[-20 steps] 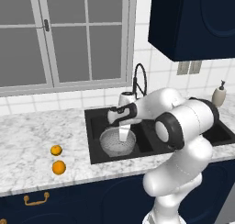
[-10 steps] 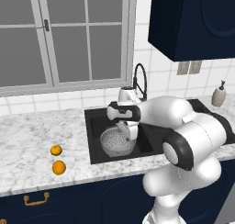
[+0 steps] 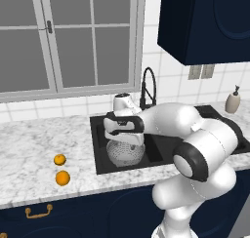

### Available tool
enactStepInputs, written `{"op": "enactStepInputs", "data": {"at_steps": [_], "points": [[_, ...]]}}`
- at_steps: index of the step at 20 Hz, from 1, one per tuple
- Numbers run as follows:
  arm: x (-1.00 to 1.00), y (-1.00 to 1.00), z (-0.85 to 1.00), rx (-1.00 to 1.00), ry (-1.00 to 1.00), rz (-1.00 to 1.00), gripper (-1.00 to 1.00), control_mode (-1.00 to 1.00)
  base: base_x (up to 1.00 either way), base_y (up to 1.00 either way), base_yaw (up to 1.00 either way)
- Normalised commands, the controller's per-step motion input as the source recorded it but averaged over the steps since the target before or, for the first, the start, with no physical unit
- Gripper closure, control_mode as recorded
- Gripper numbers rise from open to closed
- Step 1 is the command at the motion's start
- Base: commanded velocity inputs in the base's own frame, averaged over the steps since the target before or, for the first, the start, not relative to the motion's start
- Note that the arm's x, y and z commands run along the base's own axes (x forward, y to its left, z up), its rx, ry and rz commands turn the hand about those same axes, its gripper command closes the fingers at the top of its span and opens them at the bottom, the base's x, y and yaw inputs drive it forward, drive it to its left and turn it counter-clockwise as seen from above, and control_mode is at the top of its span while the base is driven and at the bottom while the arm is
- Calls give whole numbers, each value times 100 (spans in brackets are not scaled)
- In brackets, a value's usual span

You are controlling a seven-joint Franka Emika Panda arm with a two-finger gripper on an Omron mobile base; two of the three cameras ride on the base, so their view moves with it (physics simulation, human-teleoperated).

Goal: Put the colander in the sink, put the kiwi, tangerine, orange in the colander, and turn on the sink faucet and pour water over the colander.

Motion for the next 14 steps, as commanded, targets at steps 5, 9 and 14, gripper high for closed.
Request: {"op": "enactStepInputs", "data": {"at_steps": [5,9,14], "points": [[0,27,0,4,-5,81,-100,-100,0,0,0],[8,74,14,4,0,39,-100,-100,0,0,0],[6,53,9,4,0,21,-100,-100,0,0,0]]}}
